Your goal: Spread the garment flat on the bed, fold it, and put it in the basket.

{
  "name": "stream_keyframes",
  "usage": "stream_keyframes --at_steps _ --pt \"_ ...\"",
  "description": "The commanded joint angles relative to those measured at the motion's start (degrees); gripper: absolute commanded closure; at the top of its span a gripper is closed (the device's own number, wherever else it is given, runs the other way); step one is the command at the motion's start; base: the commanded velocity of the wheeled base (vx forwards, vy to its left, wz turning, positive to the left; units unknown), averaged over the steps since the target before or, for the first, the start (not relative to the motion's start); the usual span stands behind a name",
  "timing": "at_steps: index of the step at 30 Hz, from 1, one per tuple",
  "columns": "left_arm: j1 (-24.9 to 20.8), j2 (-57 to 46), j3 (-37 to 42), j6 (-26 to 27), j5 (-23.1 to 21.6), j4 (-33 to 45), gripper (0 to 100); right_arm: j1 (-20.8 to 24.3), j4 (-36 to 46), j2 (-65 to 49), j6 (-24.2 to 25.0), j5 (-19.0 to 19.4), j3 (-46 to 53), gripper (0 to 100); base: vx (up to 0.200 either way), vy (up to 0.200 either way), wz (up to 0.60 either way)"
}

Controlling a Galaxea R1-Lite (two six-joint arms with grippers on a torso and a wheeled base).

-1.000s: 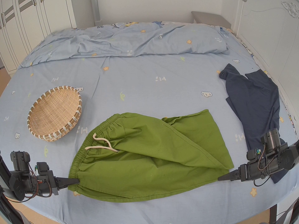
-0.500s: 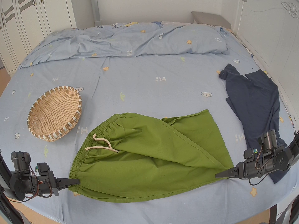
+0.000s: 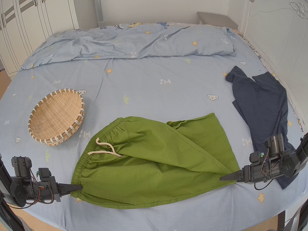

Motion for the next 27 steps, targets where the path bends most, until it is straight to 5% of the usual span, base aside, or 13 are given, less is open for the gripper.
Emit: stream_keyframes --at_steps 1,5,6,27 --pt "0.0 0.0 0.0 0.0 0.0 0.0 100 0.0 -0.1 0.9 0.0 -0.1 0.1 0 0.0 0.0 0.0" --pt "0.0 0.0 0.0 0.0 0.0 0.0 100 0.0 -0.1 0.9 0.0 -0.1 0.1 0 0.0 0.0 0.0" --pt "0.0 0.0 0.0 0.0 0.1 0.0 100 0.0 -0.1 0.9 0.0 -0.1 0.1 100 0.0 0.0 0.0" --pt "0.1 0.8 0.9 0.1 2.9 0.4 100 -0.1 1.4 -6.5 -0.1 -0.9 5.2 100 0.0 0.0 0.0"
